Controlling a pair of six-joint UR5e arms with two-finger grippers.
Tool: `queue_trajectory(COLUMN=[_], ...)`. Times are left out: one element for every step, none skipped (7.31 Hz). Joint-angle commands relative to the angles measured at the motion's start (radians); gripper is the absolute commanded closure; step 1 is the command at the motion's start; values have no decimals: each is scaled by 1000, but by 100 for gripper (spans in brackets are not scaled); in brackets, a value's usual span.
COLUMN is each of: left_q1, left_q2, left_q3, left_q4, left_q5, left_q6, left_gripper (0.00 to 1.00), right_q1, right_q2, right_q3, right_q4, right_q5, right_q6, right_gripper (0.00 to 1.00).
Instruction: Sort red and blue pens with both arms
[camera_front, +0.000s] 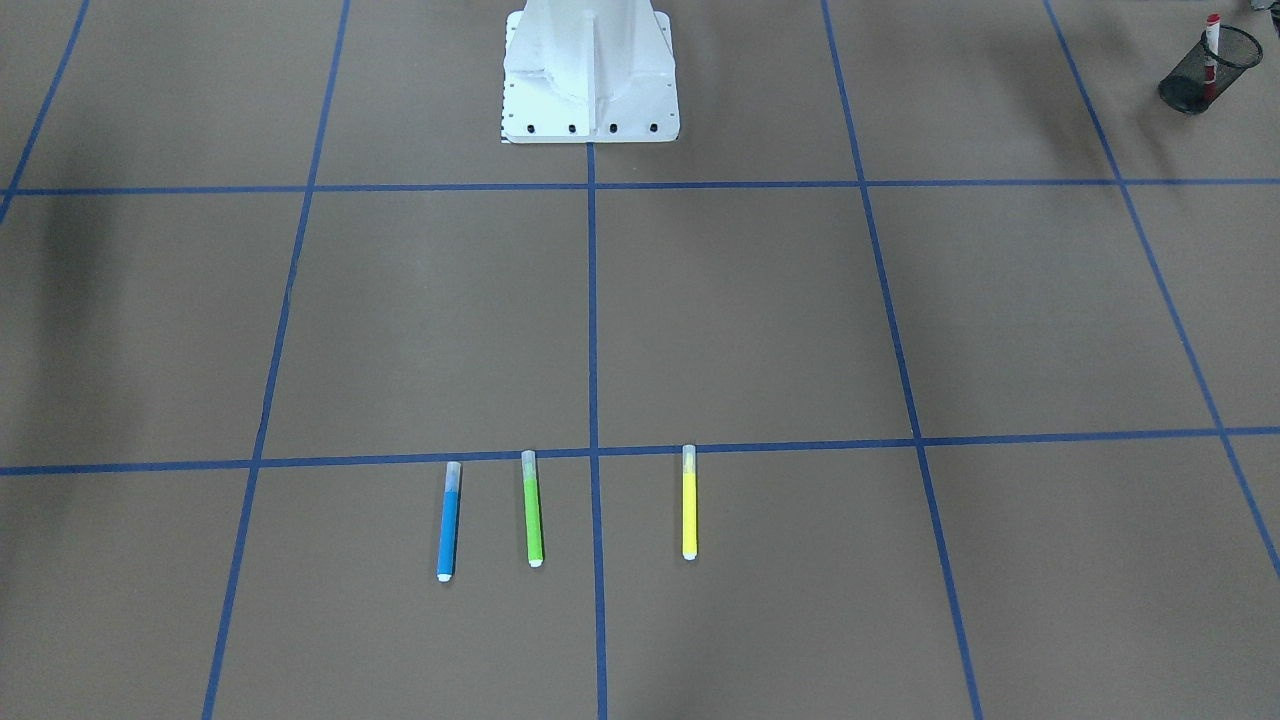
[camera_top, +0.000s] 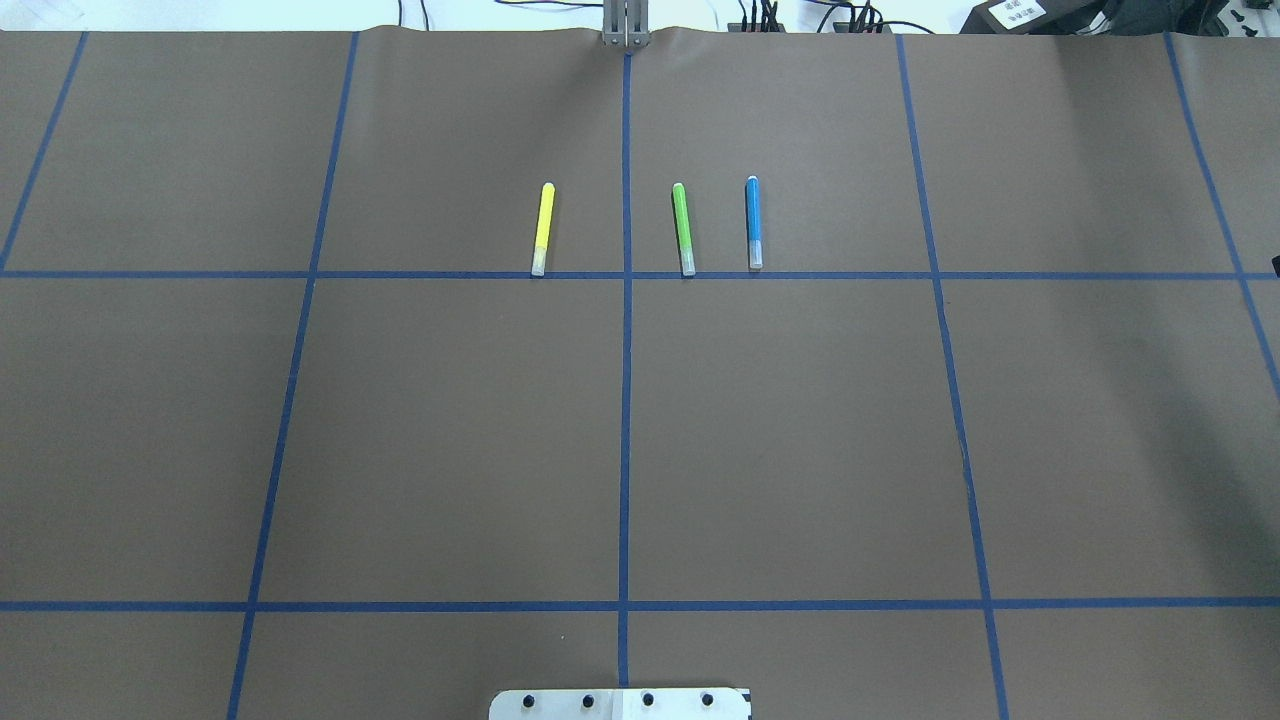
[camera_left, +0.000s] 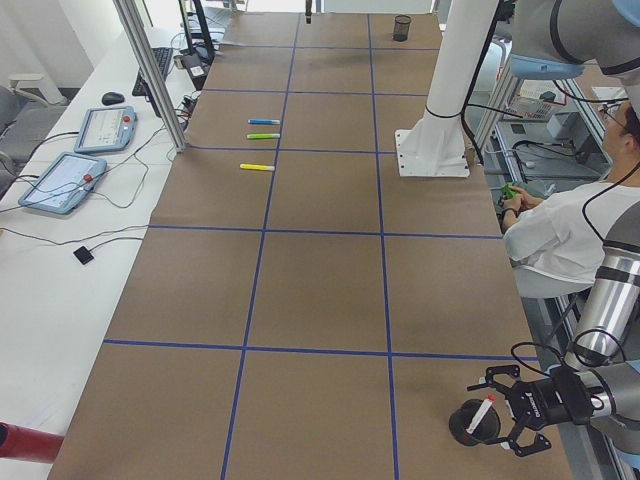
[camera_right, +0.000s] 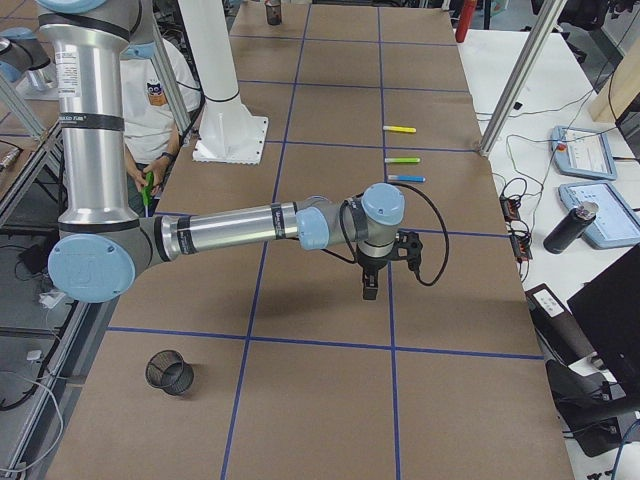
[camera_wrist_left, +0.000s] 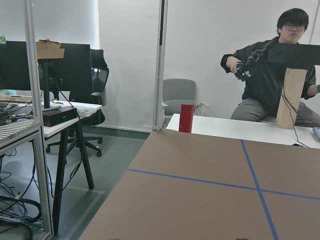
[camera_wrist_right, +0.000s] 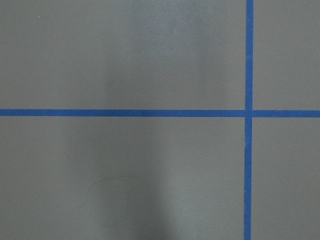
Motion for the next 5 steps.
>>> queue_trajectory(left_q1=[2,2,0,-5,-14], left_q2=[-23,-52,-96,-127,-167], left_q3=[-20,-72,-156,-261,-366], left_q4=[52,165,333,525,717], left_q5=[-80,-153,-259,-358,-405], left_q6=[-10,-11,-11,-10,-7], left_gripper=[0,0,0,0,0], right_q1=[0,0,0,0,-5], right_q2=[9,21,31,34,43], right_q3=[9,7,4,9,9], right_q4=[0,0,0,0,0], right_q5=[0,0,-2,-2,0], right_q6=[2,2,2,3,5], right_gripper=[0,0,0,0,0])
